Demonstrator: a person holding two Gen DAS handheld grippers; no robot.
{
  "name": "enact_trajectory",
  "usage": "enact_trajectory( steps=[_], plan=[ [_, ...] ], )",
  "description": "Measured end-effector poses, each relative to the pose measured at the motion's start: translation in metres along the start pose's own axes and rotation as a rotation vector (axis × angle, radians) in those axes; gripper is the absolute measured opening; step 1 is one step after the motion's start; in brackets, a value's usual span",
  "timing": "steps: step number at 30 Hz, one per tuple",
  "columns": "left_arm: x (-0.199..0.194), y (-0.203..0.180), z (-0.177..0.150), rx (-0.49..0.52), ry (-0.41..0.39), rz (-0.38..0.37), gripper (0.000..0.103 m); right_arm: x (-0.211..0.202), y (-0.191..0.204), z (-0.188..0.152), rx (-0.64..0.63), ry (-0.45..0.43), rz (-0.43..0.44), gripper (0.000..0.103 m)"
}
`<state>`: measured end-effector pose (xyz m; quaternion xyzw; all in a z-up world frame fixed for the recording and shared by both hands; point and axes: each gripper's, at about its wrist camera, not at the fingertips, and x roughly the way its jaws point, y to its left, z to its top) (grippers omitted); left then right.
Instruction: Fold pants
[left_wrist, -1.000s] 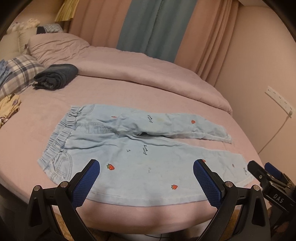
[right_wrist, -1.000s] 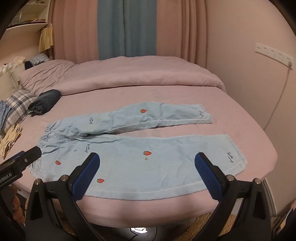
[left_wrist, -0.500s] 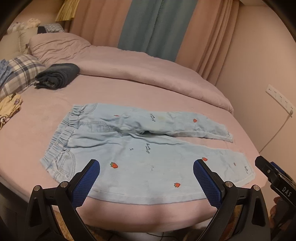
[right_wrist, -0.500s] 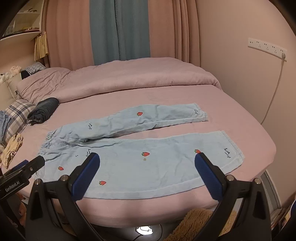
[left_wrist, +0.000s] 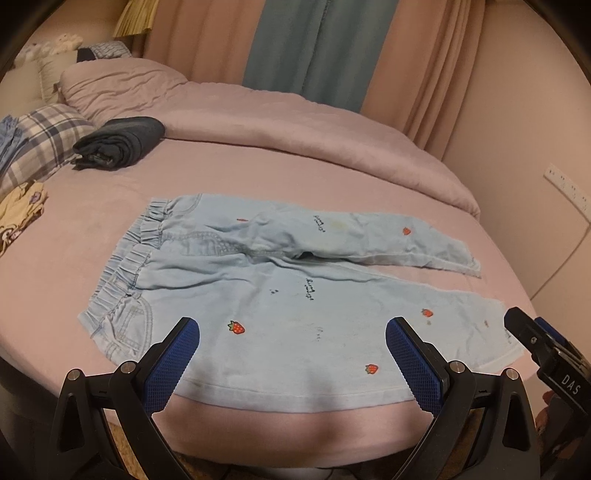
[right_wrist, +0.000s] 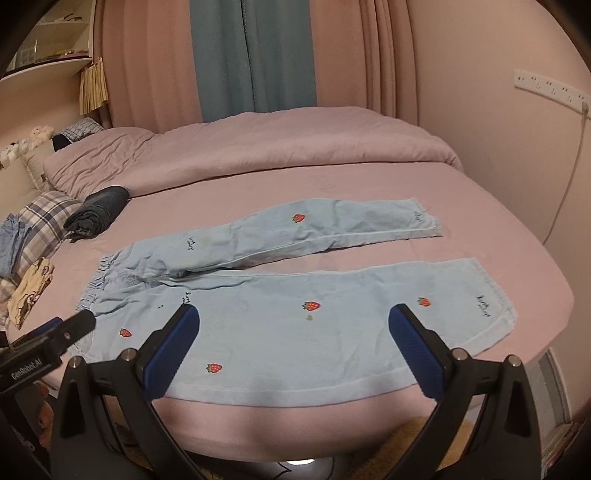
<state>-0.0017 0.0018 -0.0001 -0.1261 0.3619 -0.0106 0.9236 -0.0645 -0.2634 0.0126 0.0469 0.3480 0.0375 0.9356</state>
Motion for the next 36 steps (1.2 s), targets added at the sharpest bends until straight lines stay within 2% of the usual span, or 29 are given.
enact_trajectory(
  steps=[8,11,14,17,25,36],
  plan=[
    [0.017,-0.006,0.01,0.003,0.017,0.016,0.1,0.02,-0.002,0.011,0.005,0.017,0.004,0.103],
    [0.02,-0.01,0.018,0.033,0.019,0.039,0.1,0.024,-0.002,0.027,-0.032,-0.008,-0.021,0.103],
    [0.018,-0.009,0.027,0.04,-0.008,0.082,0.1,0.026,-0.009,0.046,-0.024,-0.045,-0.088,0.103],
    [0.019,-0.006,0.033,0.028,-0.016,0.067,0.1,0.026,-0.016,0.055,0.006,-0.074,-0.075,0.103],
    [0.034,-0.004,0.025,0.005,0.026,0.081,0.1,0.036,-0.028,0.028,0.088,-0.035,0.034,0.103],
    [0.045,-0.007,0.021,0.017,0.049,0.088,0.1,0.045,-0.039,0.02,0.114,-0.006,0.005,0.103]
  ],
)
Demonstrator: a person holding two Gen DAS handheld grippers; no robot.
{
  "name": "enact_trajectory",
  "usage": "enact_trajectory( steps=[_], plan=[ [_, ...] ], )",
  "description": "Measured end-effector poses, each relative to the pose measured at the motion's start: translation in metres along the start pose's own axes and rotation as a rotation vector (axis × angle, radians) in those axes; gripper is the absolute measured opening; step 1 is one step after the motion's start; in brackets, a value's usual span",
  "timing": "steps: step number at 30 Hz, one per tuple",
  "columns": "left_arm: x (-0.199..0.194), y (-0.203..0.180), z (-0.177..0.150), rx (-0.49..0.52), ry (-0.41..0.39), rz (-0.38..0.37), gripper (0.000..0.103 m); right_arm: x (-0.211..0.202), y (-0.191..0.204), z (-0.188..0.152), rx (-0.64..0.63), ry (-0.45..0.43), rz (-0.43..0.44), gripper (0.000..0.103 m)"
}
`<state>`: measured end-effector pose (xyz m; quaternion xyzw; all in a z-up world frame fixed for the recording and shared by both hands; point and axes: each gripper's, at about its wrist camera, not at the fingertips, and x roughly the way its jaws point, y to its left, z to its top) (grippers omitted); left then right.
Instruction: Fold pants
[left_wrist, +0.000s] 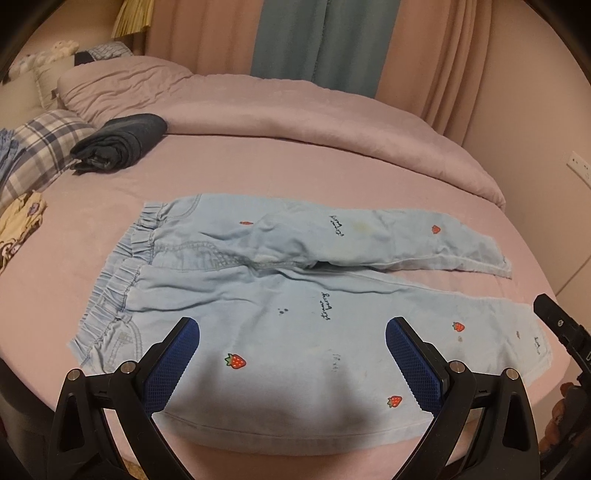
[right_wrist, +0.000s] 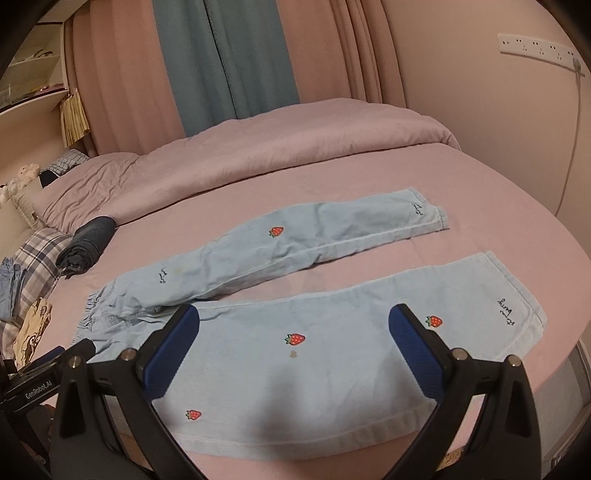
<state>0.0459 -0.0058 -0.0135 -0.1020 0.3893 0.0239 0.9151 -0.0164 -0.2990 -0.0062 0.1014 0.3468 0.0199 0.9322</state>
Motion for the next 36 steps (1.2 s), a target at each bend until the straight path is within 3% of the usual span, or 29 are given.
enact_trajectory(
  steps=[15,17,21,27,33,36],
  plan=[
    [0.013,0.025,-0.006,-0.065,0.046,0.011,0.1,0.013,-0.02,-0.01,0.017,0.059,-0.063,0.103],
    [0.016,0.036,-0.005,-0.084,0.053,0.032,0.1,0.014,-0.026,-0.008,0.032,0.059,-0.062,0.103],
    [0.023,0.067,-0.009,-0.114,0.067,0.144,0.1,0.019,-0.04,-0.007,0.058,0.068,-0.101,0.103],
    [0.031,0.13,-0.019,-0.232,0.114,0.27,0.1,0.021,-0.094,-0.006,0.143,0.087,-0.221,0.102],
    [0.042,0.158,-0.026,-0.311,0.158,0.278,0.1,0.022,-0.179,-0.017,0.289,0.145,-0.4,0.098],
    [0.044,0.162,-0.029,-0.326,0.154,0.241,0.096,0.025,-0.203,-0.025,0.326,0.168,-0.425,0.095]
  ],
)
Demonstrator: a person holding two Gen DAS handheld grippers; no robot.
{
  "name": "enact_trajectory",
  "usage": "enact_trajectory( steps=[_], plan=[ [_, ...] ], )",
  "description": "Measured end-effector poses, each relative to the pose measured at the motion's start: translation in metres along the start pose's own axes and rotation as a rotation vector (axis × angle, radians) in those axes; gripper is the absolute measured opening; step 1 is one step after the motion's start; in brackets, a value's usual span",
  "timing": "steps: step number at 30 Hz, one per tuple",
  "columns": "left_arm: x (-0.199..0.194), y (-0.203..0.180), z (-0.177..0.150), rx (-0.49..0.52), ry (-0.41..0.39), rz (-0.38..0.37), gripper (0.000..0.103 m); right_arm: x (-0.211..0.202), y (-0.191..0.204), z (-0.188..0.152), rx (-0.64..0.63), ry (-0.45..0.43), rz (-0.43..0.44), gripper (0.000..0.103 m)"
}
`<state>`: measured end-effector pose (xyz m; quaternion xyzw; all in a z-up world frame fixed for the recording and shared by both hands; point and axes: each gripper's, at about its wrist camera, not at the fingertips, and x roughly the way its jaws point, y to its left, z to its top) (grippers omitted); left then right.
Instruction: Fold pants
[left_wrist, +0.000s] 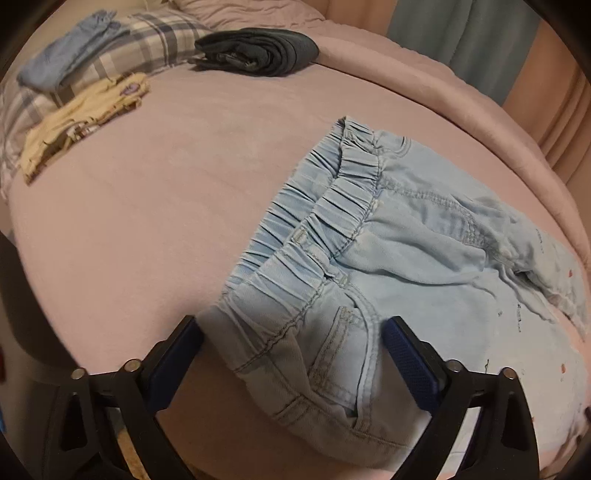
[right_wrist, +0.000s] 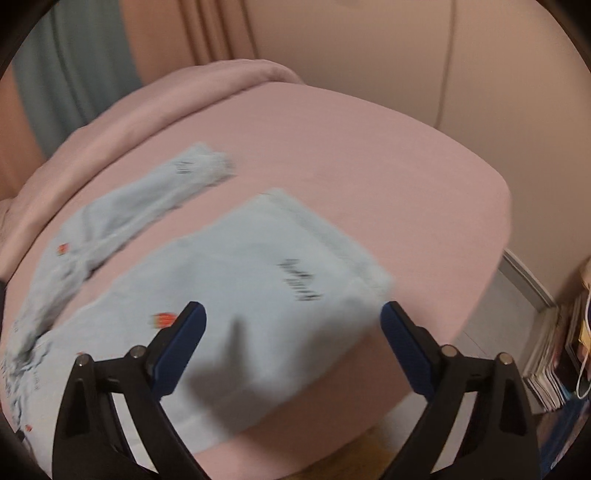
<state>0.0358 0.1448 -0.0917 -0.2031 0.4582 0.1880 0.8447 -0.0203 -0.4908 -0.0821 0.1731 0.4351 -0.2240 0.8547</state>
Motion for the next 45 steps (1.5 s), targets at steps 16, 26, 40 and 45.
enact_trajectory(
  steps=[16,26,40,45],
  plan=[
    [-0.042,0.007,0.015,-0.068,-0.079,-0.234,0.02,-0.011,0.003,0.015,0.018,-0.101,0.171,0.006],
    [-0.018,0.024,-0.005,-0.021,0.045,-0.171,0.031,0.006,-0.01,0.003,0.018,-0.001,0.113,0.009],
    [-0.071,0.017,0.015,0.023,-0.117,0.097,0.075,-0.03,0.017,0.029,-0.066,-0.089,0.05,0.071],
    [-0.083,0.012,0.018,0.028,-0.16,0.055,0.076,0.032,0.036,0.019,-0.091,0.118,0.14,0.069]
  ],
)
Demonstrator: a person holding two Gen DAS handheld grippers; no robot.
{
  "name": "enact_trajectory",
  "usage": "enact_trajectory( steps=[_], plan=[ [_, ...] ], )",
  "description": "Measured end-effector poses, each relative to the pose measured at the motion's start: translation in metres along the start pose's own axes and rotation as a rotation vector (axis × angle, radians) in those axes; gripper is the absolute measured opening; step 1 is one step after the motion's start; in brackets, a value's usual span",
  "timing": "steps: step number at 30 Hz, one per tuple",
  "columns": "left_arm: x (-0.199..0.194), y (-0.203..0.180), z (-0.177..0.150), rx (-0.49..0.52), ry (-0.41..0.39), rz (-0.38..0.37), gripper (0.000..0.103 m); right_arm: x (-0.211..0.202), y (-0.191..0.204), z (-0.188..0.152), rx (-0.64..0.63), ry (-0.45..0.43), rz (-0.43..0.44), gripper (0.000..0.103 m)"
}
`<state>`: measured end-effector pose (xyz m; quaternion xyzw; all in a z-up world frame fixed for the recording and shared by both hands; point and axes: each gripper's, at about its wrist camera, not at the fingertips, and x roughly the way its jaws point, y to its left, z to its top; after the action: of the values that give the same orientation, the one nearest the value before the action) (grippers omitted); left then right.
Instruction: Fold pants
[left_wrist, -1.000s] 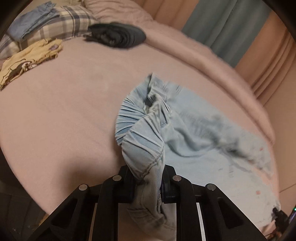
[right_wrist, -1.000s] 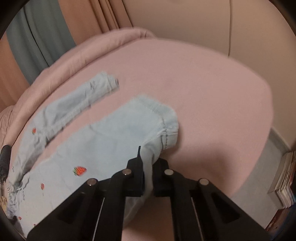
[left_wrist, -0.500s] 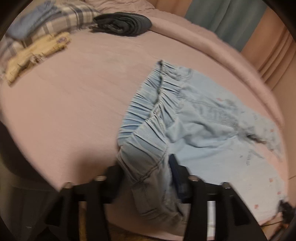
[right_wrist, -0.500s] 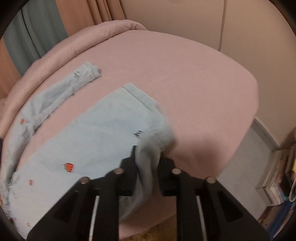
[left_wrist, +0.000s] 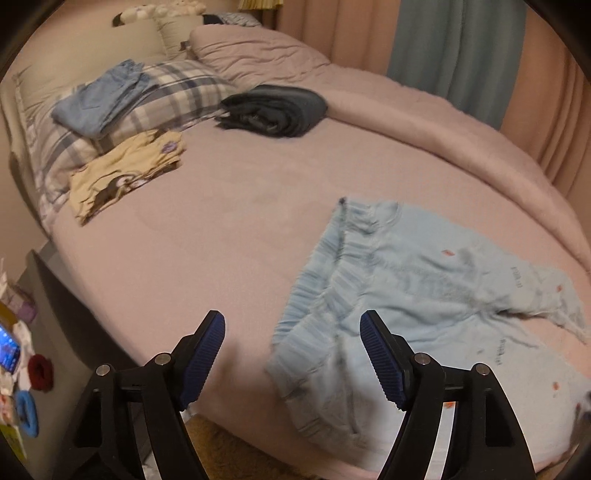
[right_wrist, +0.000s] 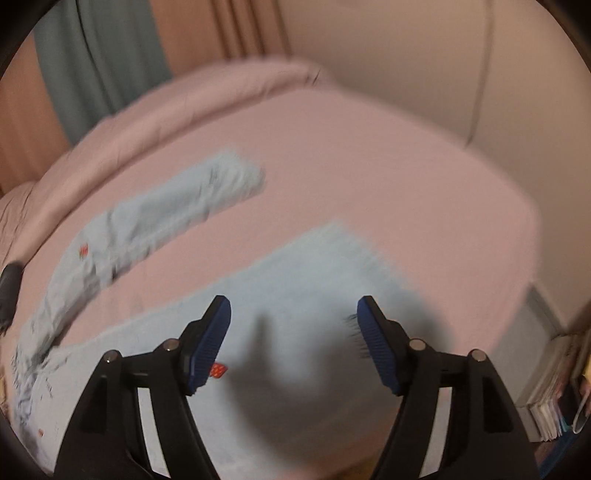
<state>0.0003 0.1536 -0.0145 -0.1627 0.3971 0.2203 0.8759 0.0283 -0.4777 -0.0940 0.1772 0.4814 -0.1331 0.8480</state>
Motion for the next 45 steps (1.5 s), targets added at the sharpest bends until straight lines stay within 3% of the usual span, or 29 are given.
enact_trajectory(
  steps=[1,3,5,10,13,18,21,23,26,28,32,34,36,39,43,45],
  plan=[
    [0.0,-0.002,0.002,0.001,0.006,-0.021,0.076,0.013,-0.001,-0.002,0.009,0.039,-0.015,0.069],
    [0.0,-0.011,0.005,0.013,0.019,-0.07,0.076,0.008,0.012,-0.002,-0.061,0.014,-0.083,0.07],
    [0.001,-0.021,0.007,0.02,0.028,-0.098,0.076,0.001,0.023,0.006,-0.077,0.021,-0.097,0.07],
    [0.018,-0.065,0.011,0.059,0.095,-0.262,0.076,-0.034,0.092,0.066,-0.118,-0.052,0.074,0.07],
    [0.034,-0.087,0.006,0.06,0.152,-0.314,0.074,-0.031,0.153,0.098,-0.192,-0.042,0.183,0.073],
    [0.071,-0.106,-0.003,0.051,0.262,-0.348,0.037,0.029,0.248,0.137,-0.235,0.077,0.281,0.073],
    [0.087,-0.107,-0.008,0.046,0.309,-0.333,0.037,0.061,0.274,0.13,-0.277,0.114,0.193,0.069],
    [0.088,-0.105,-0.008,0.037,0.313,-0.345,0.036,0.09,0.273,0.121,-0.275,0.179,0.103,0.056],
    [0.088,-0.104,-0.009,0.029,0.322,-0.358,0.036,0.12,0.244,0.1,-0.24,0.305,0.102,0.054],
    [0.087,-0.106,-0.011,0.051,0.319,-0.348,0.036,0.112,0.225,0.094,-0.224,0.262,0.166,0.052],
    [0.086,-0.114,-0.012,0.075,0.303,-0.33,0.036,0.095,0.187,0.106,-0.111,0.245,0.136,0.054],
    [0.085,-0.117,-0.013,0.093,0.297,-0.318,0.036,0.095,0.165,0.127,-0.026,0.213,0.079,0.063],
    [0.086,-0.119,-0.012,0.105,0.294,-0.31,0.036,0.103,0.146,0.145,0.077,0.222,0.095,0.074],
    [0.086,-0.118,-0.011,0.109,0.293,-0.31,0.037,0.12,0.131,0.167,0.18,0.264,0.1,0.078],
    [0.091,-0.122,-0.01,0.106,0.297,-0.311,0.037,0.137,0.147,0.175,0.196,0.238,0.022,0.095],
    [0.091,-0.122,-0.009,0.109,0.298,-0.309,0.037,0.146,0.158,0.172,0.125,0.236,-0.061,0.096]
  ],
)
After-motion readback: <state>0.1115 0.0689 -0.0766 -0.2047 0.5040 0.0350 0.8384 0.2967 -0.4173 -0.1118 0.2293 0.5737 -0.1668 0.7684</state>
